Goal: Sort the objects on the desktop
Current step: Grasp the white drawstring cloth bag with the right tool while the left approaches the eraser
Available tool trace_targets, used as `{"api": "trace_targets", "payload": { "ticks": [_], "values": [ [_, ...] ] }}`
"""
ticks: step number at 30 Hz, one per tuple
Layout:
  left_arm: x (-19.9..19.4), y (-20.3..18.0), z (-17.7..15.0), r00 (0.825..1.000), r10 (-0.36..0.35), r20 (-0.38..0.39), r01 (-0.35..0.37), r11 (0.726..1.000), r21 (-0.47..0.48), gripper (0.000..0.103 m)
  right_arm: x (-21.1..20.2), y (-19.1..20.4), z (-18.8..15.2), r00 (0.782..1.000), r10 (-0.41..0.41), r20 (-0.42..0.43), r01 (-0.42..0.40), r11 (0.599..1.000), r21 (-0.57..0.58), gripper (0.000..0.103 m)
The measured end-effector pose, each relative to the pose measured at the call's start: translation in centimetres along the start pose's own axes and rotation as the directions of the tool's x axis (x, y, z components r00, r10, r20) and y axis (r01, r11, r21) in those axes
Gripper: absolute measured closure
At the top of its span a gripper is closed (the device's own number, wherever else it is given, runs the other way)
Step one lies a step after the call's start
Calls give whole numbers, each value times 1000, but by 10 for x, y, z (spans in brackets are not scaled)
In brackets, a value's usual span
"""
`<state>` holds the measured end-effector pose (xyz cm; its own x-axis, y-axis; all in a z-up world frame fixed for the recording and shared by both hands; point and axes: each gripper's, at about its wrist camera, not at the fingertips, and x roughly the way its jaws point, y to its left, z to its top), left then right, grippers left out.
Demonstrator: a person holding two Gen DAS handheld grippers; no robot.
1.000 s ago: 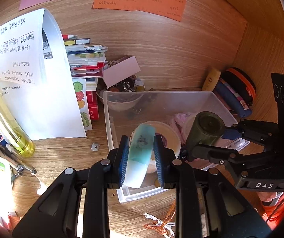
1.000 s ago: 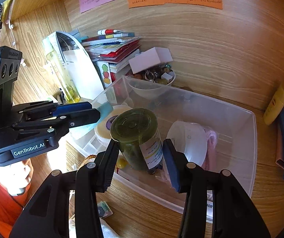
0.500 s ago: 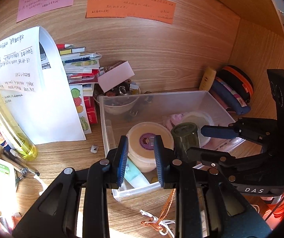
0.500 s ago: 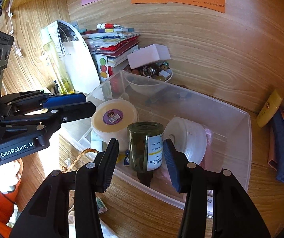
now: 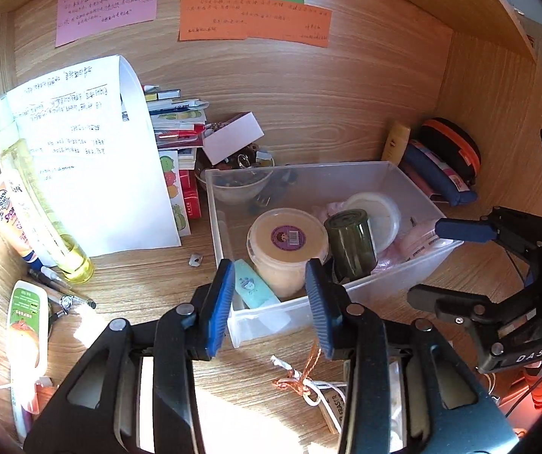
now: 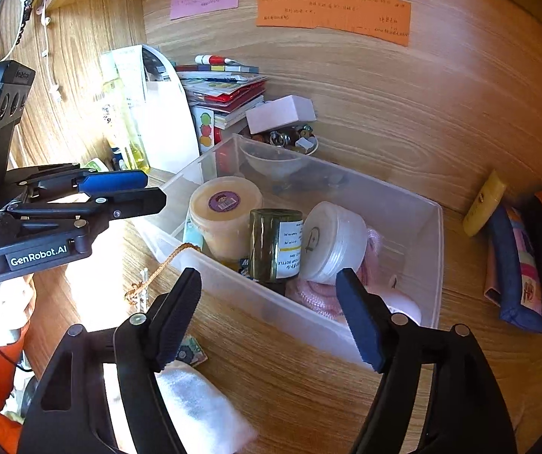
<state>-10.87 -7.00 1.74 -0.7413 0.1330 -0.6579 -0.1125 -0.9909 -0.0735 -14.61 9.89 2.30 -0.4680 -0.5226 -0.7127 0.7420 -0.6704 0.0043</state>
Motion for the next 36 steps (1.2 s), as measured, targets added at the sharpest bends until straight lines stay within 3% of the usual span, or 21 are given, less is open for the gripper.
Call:
{"api": "trace_targets", "payload": {
  "ticks": [1,2,9,19,27,29,31,36],
  "values": [
    [-3,0,-2,1000,10,3,-10,1000,1,48,-2,1,-3,1000,3,1,-3,1000,1,22],
    [-6,0,-4,1000,17,8,-17,1000,4,45,-5,2,-6,1000,6,0,-6,1000,-2,22],
    [-21,-2,-22,999,51,-5,-51,999,17,35,-11,19,-29,998,34,-58,-35,999,-17,21],
    [-32,2,-57,993,95,-63,-95,995,10,32,6,53,-72,983,82,-166,-90,995,-39,20],
    [-34,10,-90,987,99,-127,-102,995,-17,32,-7,48,-72,980,121,-158,-122,993,8,20],
    [-35,11,-97,986,96,-137,-100,995,-23,32,-10,50,-72,978,139,-156,-140,990,6,17],
    [-34,13,-101,985,87,-149,-93,995,-32,32,-7,53,-75,977,136,-167,-137,990,4,5],
    [-30,11,-108,983,68,-172,-75,996,-38,32,12,69,-90,968,99,-233,-114,992,-54,4]
  ]
}}
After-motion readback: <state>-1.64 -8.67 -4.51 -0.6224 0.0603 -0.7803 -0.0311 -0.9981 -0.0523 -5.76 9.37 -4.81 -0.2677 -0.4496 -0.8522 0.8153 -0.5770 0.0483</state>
